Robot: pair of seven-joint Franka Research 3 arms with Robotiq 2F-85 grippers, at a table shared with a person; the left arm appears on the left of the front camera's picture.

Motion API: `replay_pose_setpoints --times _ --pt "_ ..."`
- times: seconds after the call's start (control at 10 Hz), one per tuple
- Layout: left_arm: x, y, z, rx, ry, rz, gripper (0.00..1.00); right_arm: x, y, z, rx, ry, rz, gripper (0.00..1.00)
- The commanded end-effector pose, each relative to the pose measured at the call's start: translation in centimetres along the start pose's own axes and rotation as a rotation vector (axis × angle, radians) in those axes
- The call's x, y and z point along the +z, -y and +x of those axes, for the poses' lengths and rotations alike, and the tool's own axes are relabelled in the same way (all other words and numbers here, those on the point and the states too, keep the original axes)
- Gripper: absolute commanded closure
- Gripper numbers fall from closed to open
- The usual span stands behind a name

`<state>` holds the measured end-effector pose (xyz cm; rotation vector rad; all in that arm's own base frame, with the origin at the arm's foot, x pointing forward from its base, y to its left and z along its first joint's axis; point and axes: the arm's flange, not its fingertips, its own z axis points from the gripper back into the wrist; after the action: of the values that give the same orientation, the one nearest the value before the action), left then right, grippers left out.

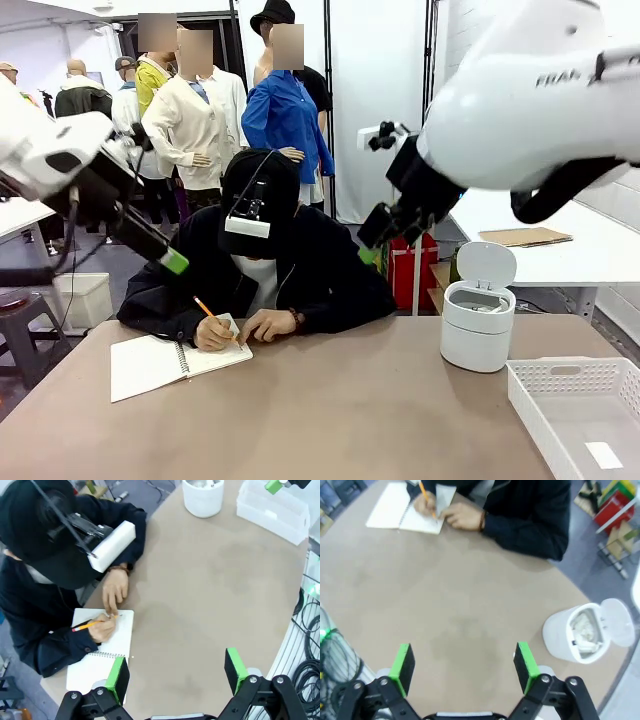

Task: Sort the paper based on its condition.
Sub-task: If a person hands you a paper, place it in the Organizing basket , and if it's crumpled, put it in the Trash can.

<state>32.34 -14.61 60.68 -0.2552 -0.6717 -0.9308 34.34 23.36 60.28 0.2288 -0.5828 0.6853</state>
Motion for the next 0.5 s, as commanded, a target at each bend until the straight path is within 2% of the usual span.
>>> replay_pose_setpoints --times 0.0,0.2,0.4 --pt "1.9 -0.7 -0.2 0.002 0.029 0.005 0.00 2.0 0.9 0.0 -0.007 0.043 0.009 0.00" --pt "3.4 0.2 -1.3 0.003 0.017 0.033 0.00 4.1 1.9 -0.4 -0.008 0.088 0.028 0.00" --pt "4.9 1.3 -3.4 0.044 -0.053 0.108 0.00 6.1 1.7 -1.5 0.006 0.125 0.010 0.00"
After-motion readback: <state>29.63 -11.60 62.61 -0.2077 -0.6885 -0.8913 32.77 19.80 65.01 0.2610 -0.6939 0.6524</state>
